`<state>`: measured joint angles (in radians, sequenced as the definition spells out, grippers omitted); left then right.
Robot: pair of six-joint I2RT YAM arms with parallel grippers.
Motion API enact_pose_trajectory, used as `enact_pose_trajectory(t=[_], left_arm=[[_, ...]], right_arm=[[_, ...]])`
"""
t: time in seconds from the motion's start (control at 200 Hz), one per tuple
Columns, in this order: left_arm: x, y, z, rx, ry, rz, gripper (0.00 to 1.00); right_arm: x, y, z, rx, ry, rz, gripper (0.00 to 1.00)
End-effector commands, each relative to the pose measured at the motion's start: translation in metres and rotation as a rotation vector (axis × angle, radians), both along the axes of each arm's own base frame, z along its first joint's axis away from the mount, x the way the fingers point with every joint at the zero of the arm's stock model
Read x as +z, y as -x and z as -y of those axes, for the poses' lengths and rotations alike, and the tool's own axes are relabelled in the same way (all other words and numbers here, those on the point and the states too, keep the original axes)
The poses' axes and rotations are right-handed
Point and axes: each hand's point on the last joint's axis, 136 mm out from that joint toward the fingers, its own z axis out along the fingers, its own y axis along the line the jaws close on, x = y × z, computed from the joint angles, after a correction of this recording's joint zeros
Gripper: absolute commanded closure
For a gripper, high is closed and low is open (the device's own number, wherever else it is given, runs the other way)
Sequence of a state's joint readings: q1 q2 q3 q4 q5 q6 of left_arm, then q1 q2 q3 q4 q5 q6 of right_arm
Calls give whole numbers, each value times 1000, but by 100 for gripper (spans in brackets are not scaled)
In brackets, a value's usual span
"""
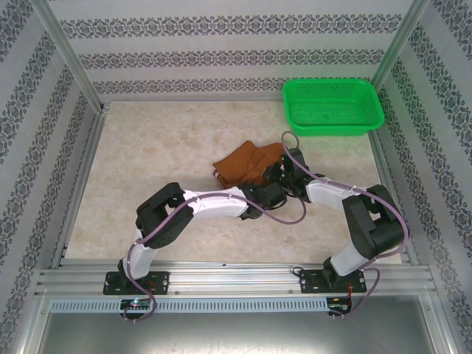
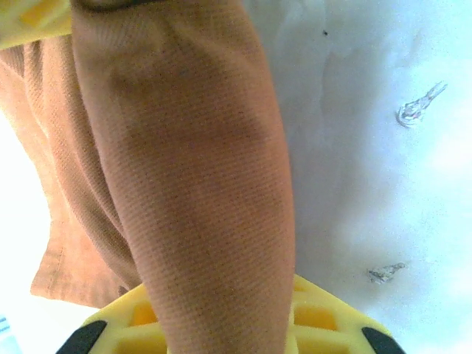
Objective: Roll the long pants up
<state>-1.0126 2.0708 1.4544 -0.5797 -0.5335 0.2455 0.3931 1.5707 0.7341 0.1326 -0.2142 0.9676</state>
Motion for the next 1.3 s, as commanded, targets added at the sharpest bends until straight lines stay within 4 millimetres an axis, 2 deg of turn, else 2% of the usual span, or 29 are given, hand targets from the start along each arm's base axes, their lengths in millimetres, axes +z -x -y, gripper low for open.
enact_pose_trajectory(t=[0.0,0.05,0.06,0.08,0.135,0.155,0.23,0.255,0.305,0.325,0.34,0.42,0.485,0.555,0.659,0.754,0.824,1.009,1.074,1.159,1.299], left_arm=[[-75,-6,-73,294,51,-315,100],[-67,11,-58,282,134,-414,100],[-65,14,-54,282,151,-434,100],[-60,21,-48,284,188,-478,100],[-41,40,-27,269,310,-588,100],[-35,47,-21,264,344,-627,100],[-9,62,-6,257,476,-726,100],[0,67,-1,251,526,-772,100],[13,72,4,261,607,-826,100],[18,73,7,258,645,-851,100],[22,75,8,255,669,-871,100],[37,76,11,275,775,-955,100],[55,76,18,277,901,-1046,100],[83,78,27,250,1066,-1186,100],[102,68,26,288,1227,-1267,100],[102,60,14,353,1276,-1273,100],[90,50,2,459,1313,-1279,100],[11,58,-41,799,1260,-1307,100],[-6,62,-48,850,1236,-1306,100],[-18,65,-55,871,1167,-1242,100],[-18,65,-61,855,1109,-1190,100]], right_arm=[[-20,63,-16,185,-21,-159,100],[-17,60,-11,179,-17,-156,100],[-17,59,-10,175,-13,-157,98],[-15,57,-6,169,-5,-156,89],[-3,46,2,157,-1,-121,55],[3,43,5,153,-6,-107,47],[31,26,19,117,-34,-28,37],[43,22,23,106,-47,6,28],[67,14,31,92,-64,76,25],[76,13,34,88,-62,98,12],[82,12,36,85,-58,112,8],[107,11,40,101,-37,153,4],[115,14,37,126,-38,149,3],[114,18,34,146,-53,131,3],[105,24,31,161,-72,100,3],[94,32,33,161,-60,54,2],[88,37,30,182,-65,23,2],[67,45,8,252,-40,-53,2],[57,47,-7,296,-31,-81,2],[43,50,-25,338,8,-115,2],[14,53,-51,386,31,-182,2]])
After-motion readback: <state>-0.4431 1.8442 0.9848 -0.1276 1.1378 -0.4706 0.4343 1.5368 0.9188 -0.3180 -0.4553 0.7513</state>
